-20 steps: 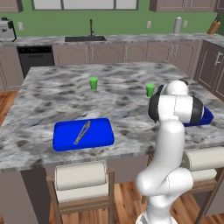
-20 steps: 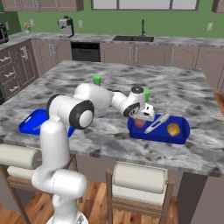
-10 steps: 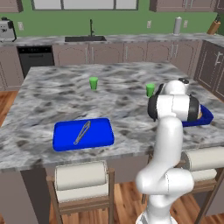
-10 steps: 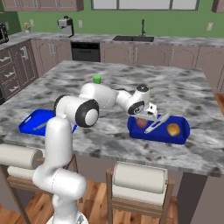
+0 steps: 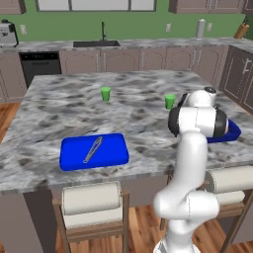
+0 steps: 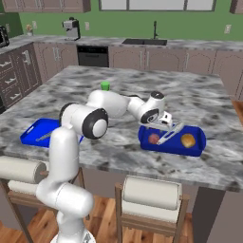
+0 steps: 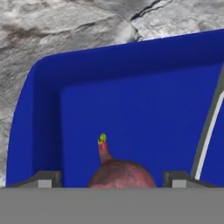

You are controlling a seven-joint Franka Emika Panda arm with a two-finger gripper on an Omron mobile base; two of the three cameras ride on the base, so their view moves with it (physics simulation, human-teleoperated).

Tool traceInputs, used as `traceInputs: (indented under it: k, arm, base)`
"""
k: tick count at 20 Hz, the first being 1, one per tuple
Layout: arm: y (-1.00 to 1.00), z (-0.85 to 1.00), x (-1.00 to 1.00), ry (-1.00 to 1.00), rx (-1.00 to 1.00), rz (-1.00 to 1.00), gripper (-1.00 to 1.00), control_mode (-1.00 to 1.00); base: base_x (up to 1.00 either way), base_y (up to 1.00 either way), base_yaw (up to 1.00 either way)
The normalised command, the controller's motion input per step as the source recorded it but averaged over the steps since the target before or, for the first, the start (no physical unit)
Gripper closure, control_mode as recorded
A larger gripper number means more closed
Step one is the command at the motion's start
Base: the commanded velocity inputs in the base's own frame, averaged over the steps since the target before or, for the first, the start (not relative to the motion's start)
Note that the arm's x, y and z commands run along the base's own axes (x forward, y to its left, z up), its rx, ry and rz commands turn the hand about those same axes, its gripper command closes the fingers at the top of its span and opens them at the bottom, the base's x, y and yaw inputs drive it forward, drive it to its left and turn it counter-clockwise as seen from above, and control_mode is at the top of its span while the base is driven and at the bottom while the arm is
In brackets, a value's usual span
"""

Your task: Gather the potato and onion from the fridge and place them on a tray on the dining counter. Then gather the steak and chicken drumstick from the fridge and place them on the other tray.

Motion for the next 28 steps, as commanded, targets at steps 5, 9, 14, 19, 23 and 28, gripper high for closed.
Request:
traceInputs:
  k: [5,9,14,19,23,28]
  arm:
    - [0.0,0.09,-0.23,-0.03,0.0,0.0,-1.0,-1.0]
    - [0.03,0.81,-0.24,-0.02,0.0,0.0,-1.0,-1.0]
    - [0.0,0.97,-0.72,0.0,0.0,-0.01,-1.0,-1.0]
    - [0.12,0.92,-1.0,-0.01,0.0,0.0,-1.0,-1.0]
    - [0.44,0.64,-1.0,0.0,0.0,0.0,-1.0,-1.0]
    - [0.76,0.68,-1.0,0.03,-0.06,0.01,-1.0,-1.0]
  base:
    - [0.0,0.0,0.0]
    - [0.0,0.0,0.0]
    - [0.0,0.0,0.0]
    - [0.0,0.0,0.0]
    - [0.0,0.0,0.0]
    - [0.0,0.0,0.0]
